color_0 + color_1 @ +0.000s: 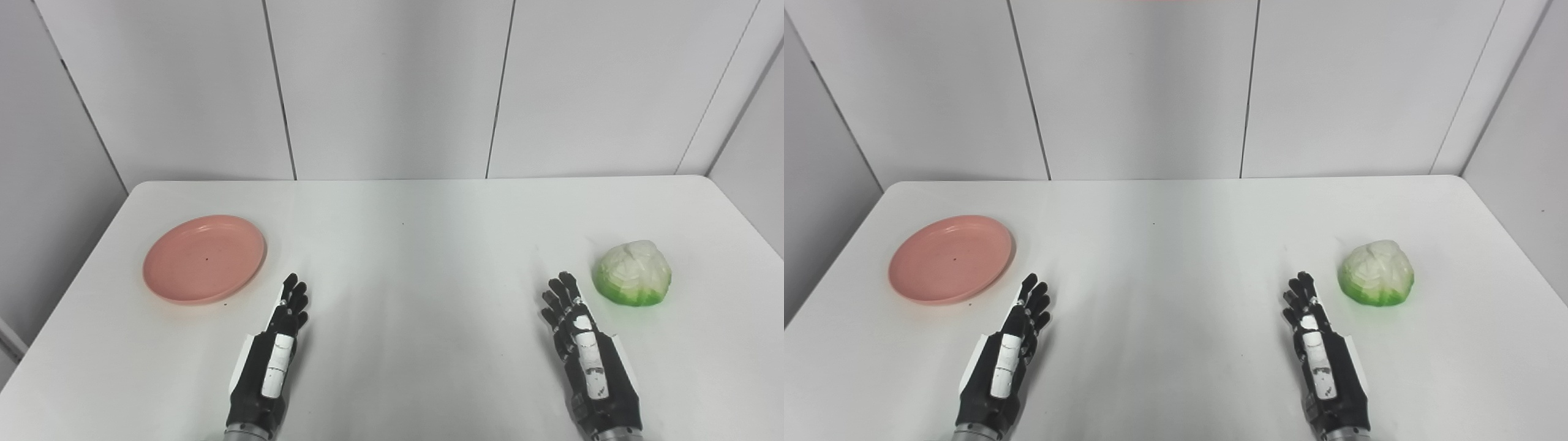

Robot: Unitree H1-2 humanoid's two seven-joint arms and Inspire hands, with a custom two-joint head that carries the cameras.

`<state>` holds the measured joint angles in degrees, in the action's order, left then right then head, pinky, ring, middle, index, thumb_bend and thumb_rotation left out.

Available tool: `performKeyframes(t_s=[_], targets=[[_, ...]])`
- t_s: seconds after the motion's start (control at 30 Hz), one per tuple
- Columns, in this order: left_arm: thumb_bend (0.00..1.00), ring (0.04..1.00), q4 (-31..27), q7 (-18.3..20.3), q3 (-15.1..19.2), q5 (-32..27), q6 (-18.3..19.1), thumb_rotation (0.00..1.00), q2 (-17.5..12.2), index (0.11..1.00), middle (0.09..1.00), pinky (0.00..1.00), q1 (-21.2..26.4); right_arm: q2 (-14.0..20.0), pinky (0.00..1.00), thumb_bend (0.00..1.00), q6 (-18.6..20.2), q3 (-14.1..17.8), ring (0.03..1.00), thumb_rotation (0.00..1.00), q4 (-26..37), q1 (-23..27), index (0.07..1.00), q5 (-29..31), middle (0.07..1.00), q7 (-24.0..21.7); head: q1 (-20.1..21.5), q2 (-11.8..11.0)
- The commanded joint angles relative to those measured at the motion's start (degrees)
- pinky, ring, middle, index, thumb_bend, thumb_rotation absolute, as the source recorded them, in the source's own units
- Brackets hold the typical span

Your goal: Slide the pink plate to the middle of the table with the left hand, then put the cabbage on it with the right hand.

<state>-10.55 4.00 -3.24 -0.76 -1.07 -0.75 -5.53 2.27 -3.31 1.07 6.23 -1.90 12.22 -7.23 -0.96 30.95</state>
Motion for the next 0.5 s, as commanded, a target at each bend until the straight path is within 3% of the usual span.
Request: performKeyframes(t_s=[0.0,0.17,0.37,0.47], targets=[[0.88,1.000,-0.1,-0.2,-0.2,0.7,-3.2,0.98,0.1,1.000,1.000,1.00,-0.2,0.4,1.00,0.80,-0.7,0.0,0.973,0.93,-3.0,-0.9,0.991,0.3,0.974,-0.9,-0.1,0.1],[0.85,1.000,2.4,-1.3,-0.5,1.6,-4.6,1.00,0.9,1.000,1.000,1.00,0.0,1.1,0.99,0.81,-3.1,0.2,0.966,0.92,-5.6,-0.9,0.986,0.3,0.969,-1.9,-2.4,-3.5],[0.84,1.000,5.9,-2.5,-1.4,3.6,-8.0,1.00,1.8,1.000,1.000,1.00,0.4,2.1,1.00,0.81,-6.5,1.3,0.975,0.90,-9.9,-0.5,0.991,2.5,0.971,-3.9,-5.4,-5.7],[0.82,1.000,7.7,-3.0,-2.0,4.4,-9.9,1.00,2.4,1.000,1.000,1.00,0.6,3.1,1.00,0.82,-7.9,1.9,0.975,0.89,-12.1,-0.2,0.993,3.3,0.972,-4.7,-8.8,-7.2]])
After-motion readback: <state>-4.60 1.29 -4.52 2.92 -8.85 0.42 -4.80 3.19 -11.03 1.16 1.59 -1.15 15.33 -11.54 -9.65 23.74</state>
